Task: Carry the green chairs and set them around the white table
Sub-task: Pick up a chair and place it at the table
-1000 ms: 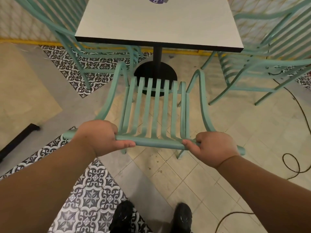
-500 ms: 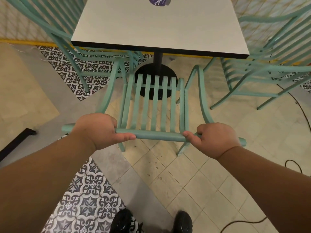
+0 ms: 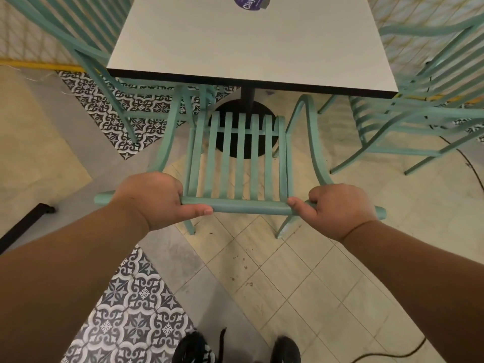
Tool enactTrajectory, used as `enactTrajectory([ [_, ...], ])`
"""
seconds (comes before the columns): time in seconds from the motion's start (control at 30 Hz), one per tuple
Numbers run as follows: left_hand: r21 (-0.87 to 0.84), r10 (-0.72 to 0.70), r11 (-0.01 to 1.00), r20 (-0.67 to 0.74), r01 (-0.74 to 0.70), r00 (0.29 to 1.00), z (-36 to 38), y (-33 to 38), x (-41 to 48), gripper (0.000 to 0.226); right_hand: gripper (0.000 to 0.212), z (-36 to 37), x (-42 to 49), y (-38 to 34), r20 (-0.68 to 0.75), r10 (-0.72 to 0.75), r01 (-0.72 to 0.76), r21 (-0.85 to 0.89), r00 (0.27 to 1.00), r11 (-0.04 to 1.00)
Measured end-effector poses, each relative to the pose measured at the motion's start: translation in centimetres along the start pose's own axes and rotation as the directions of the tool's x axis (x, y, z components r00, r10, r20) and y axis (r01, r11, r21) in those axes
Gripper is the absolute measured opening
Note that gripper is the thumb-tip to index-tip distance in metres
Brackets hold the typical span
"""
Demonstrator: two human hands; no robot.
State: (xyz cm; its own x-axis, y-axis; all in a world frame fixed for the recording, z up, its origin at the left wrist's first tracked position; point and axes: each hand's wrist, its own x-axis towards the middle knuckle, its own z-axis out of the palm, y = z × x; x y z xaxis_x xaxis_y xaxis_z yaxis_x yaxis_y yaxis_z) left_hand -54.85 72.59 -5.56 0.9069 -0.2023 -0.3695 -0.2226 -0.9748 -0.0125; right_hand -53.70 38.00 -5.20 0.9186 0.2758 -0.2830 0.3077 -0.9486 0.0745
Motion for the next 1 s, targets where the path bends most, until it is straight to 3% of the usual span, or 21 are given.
enactTrajectory([
  [0.5,0.061,-0.059,0.997,0.051,0.056,0.997,-1.1,-0.7,1.1,0.100,0.092,-0.2,1.8,-0.4,-0.045,0.023,-0.025,-0.034,0.999,0.999],
  [0.6,0.014,-0.072,0.997,0.098,0.071,0.993,-1.4,-0.5,0.8,0.100,0.091,-0.5,1.7,-0.7,0.000,0.029,-0.029,-0.003,1.000,1.000],
  [0.73,0.015,-0.155,0.988,0.140,0.155,0.978,-3.6,0.6,-1.1,0.107,0.073,-2.6,0.4,-1.4,0.132,0.082,-0.089,0.050,0.988,0.995],
  [0.77,0.000,-0.188,0.982,0.126,0.189,0.974,-3.6,1.1,-1.6,0.103,0.070,-2.6,0.2,-2.0,0.143,0.110,-0.119,0.057,0.984,0.991],
  [0.83,-0.133,-0.233,0.965,-0.039,0.226,0.972,-4.8,2.2,-3.3,0.082,0.062,-3.7,-1.4,-3.1,0.089,0.176,-0.187,0.135,0.980,0.973],
  [0.93,-0.267,-0.184,0.958,-0.272,0.110,0.945,-7.3,3.3,-6.2,0.067,0.052,-5.9,-5.3,-4.4,-0.064,0.221,-0.181,0.375,0.973,0.909],
  [1.0,-0.252,-0.123,0.967,-0.338,0.036,0.933,-9.5,3.1,-8.0,0.066,0.052,-8.6,-7.6,-4.4,-0.161,0.221,-0.138,0.415,0.962,0.899],
])
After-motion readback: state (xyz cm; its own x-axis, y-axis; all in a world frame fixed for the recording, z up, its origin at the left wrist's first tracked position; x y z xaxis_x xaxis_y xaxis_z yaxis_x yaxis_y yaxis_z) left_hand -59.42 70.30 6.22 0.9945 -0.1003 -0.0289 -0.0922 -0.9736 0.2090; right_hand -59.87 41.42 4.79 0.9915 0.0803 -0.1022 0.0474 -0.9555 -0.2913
